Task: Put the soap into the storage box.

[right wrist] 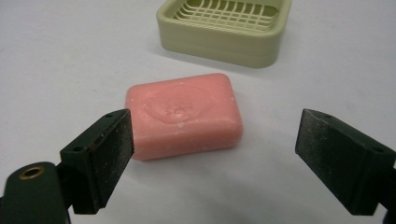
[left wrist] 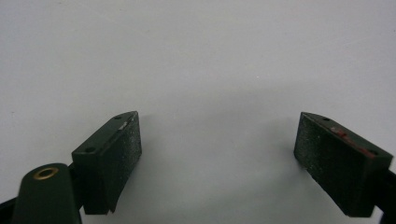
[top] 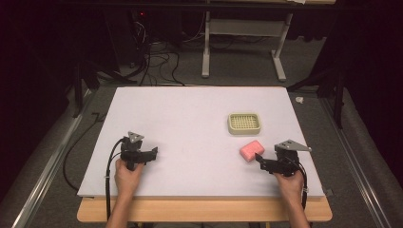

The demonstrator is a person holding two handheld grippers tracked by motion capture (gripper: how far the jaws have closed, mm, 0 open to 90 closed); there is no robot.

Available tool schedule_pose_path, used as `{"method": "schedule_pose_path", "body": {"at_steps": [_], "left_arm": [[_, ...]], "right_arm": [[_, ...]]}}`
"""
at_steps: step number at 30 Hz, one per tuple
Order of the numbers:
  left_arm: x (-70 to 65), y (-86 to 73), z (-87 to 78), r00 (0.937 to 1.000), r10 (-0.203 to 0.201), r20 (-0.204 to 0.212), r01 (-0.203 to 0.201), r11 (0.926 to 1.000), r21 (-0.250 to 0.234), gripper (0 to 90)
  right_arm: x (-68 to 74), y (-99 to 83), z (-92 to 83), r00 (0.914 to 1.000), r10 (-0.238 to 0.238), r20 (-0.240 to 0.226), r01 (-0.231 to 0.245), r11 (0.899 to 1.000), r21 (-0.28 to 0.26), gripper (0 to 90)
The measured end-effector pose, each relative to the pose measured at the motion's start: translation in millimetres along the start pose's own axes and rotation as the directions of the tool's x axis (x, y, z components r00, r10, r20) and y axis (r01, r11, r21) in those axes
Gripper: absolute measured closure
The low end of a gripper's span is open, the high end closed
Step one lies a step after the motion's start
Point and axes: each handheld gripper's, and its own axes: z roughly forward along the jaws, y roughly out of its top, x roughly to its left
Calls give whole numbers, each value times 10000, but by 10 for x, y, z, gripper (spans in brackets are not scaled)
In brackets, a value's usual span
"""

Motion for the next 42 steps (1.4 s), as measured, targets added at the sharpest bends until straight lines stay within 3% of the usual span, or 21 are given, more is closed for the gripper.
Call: {"method": "schedule_pose_path", "body": {"at_steps": [17,31,42], "left_arm": [[-1,-1,1,10000,0,-8,0,10000,-24,154],[0,0,0,10000,-2,1,2,10000,-2,153],[0,0,0,10000,5,-2,-5,10000,-4,154]], "right_arm": [[171,125,168,9967,-755,-291,757,9971,57,119],[205,226,359,9952,-907,-376,927,9941,562,117],[195,207,473,9939,-1003,-457,1045,9892,1023,116]]}}
